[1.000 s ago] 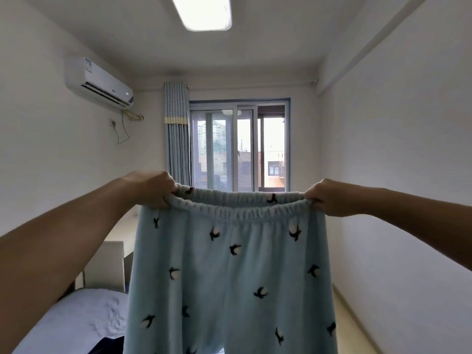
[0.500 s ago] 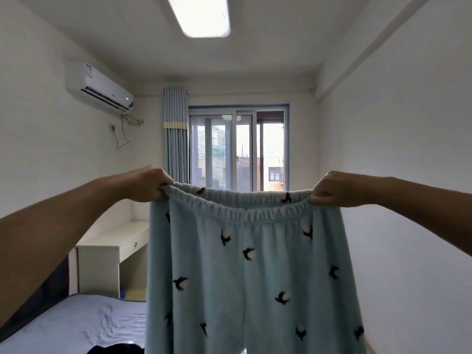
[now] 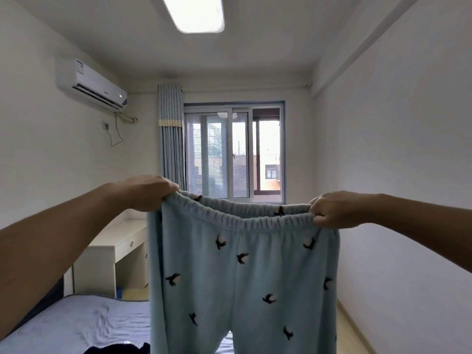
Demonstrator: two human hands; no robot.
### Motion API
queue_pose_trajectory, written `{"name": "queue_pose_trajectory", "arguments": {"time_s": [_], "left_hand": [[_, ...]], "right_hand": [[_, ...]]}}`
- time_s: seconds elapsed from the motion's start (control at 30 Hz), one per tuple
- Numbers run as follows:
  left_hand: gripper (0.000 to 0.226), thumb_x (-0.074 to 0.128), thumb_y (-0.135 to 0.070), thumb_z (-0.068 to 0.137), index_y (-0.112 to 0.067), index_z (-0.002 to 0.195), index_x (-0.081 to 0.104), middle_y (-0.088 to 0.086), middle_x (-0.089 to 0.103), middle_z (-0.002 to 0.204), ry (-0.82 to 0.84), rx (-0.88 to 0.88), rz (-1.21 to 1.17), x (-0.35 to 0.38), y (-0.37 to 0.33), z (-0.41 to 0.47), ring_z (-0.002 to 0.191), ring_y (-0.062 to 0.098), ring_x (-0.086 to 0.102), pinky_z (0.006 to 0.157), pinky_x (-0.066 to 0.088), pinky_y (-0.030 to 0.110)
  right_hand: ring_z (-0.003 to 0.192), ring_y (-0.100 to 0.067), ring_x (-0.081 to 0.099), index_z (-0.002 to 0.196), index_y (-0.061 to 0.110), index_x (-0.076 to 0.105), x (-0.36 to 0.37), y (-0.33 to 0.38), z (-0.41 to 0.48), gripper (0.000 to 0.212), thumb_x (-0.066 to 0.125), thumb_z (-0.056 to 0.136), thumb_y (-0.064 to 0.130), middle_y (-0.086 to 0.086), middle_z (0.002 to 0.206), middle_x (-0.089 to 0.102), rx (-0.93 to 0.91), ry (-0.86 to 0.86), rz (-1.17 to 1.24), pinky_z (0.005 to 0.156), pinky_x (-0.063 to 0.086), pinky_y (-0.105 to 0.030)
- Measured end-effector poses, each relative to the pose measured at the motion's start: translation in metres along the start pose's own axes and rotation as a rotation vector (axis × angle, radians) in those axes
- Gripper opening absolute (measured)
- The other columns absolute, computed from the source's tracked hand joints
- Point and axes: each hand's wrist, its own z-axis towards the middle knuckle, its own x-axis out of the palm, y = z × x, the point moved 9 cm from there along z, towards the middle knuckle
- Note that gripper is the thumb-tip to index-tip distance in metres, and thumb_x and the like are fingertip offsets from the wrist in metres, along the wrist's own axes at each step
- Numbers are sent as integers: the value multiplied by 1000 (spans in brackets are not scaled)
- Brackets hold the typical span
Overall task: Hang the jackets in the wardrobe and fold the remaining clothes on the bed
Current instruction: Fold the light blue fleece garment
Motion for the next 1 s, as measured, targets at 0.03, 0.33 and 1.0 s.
{"name": "queue_pose_trajectory", "arguments": {"time_s": [0.03, 0.33, 1.0], "left_hand": [[19, 48, -9, 89, -27, 90, 54, -7, 60, 92, 5, -2, 13, 4, -1, -2, 81, 8, 55, 70, 45, 24], [29, 44, -39, 97, -31, 69, 43, -10, 51, 69, -147, 18, -118, -12, 15, -12, 61, 3, 47, 55, 32, 16], [21, 63, -11, 86, -27, 76, 53, -7, 55, 85, 24, 74, -89, -1, 5, 0, 76, 5, 50, 71, 41, 17]], "right_hand": [[81, -16, 56, 72, 22, 57, -4, -1, 0, 31, 43, 94, 40, 0, 89, 60, -3, -29, 95, 69, 44, -28], [46, 2, 51, 57, 16, 60, -69, -34, -2, 31, 66, 86, 26, 10, 47, 53, 23, -512, 795, 45, 39, -9], [83, -15, 56, 85, 24, 64, -49, -56, -10, 16, 77, 77, 27, 8, 82, 62, 202, -330, 399, 68, 42, -22]]}}
